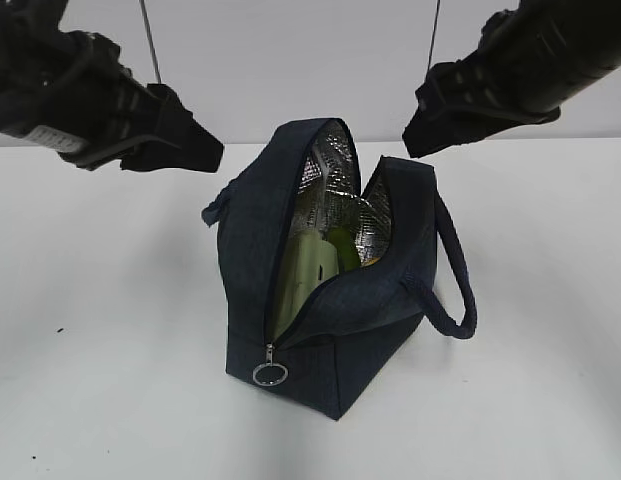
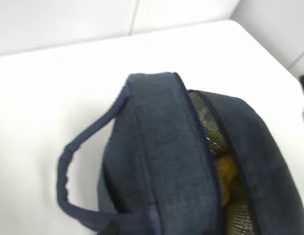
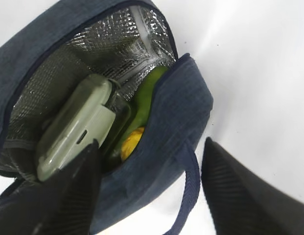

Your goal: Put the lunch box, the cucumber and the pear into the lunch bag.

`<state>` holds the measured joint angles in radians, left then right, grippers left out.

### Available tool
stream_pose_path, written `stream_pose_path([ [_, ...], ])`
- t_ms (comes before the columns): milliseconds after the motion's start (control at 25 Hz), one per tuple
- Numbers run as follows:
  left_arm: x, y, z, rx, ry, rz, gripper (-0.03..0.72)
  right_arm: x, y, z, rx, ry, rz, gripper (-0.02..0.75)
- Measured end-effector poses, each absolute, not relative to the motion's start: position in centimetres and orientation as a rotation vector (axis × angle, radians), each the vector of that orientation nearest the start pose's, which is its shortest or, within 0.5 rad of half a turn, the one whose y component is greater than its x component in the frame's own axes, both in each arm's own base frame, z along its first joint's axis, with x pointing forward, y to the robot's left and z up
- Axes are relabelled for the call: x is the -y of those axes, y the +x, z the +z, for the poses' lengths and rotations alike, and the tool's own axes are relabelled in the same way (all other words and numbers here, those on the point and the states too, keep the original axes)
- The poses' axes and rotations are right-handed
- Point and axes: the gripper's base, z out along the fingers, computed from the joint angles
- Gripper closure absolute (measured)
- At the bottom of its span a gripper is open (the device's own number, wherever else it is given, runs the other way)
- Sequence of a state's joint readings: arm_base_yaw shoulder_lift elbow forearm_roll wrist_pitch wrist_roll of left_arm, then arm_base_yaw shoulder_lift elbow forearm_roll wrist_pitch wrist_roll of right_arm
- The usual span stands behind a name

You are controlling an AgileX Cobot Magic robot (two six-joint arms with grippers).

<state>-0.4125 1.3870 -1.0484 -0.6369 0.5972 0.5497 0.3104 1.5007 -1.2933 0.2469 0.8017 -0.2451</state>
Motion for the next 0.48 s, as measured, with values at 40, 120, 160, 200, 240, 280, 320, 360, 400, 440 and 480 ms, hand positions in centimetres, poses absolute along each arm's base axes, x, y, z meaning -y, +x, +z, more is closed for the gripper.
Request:
stream_pose_path([
  [40,14.4,25.5,30.6,-2.241,0.635,-0.587,0.381,-11.3,30.0,33.0,-2.413,-0.542,0.319,0.237],
  [120,13.7,24.7,30.0,-2.229,0.604,-0.561,0.391,-10.9,29.0,32.7,-2.397,-0.53,0.315,0.236],
  [160,13.4,24.2,29.6,-2.23,0.591,-0.552,0.393,-10.7,28.4,32.5,-2.389,-0.523,0.312,0.237],
  [200,13.1,23.8,29.3,-2.224,0.578,-0.541,0.394,-10.5,28.0,32.2,-2.384,-0.517,0.312,0.236],
  [240,12.8,23.5,28.9,-2.221,0.565,-0.529,0.394,-10.3,27.5,31.9,-2.379,-0.511,0.309,0.237],
  [280,12.6,23.1,28.4,-2.224,0.555,-0.519,0.395,-10.1,27.0,31.5,-2.372,-0.506,0.307,0.236],
  [320,12.3,22.8,28.0,-2.223,0.546,-0.508,0.395,-10.0,26.6,31.2,-2.364,-0.512,0.299,0.236],
  [360,12.1,22.5,27.9,-2.213,0.539,-0.494,0.397,-9.8,26.0,30.7,-2.349,-0.517,0.29,0.237],
  [400,11.8,22.2,27.6,-2.206,0.532,-0.479,0.398,-9.6,25.4,30.2,-2.329,-0.526,0.277,0.237],
  [440,11.6,22.0,27.3,-2.203,0.527,-0.467,0.398,-9.3,24.8,29.7,-2.306,-0.535,0.263,0.237],
  [480,11.4,21.8,27.2,-2.195,0.52,-0.459,0.398,-9.1,24.3,29.3,-2.285,-0.549,0.246,0.237],
])
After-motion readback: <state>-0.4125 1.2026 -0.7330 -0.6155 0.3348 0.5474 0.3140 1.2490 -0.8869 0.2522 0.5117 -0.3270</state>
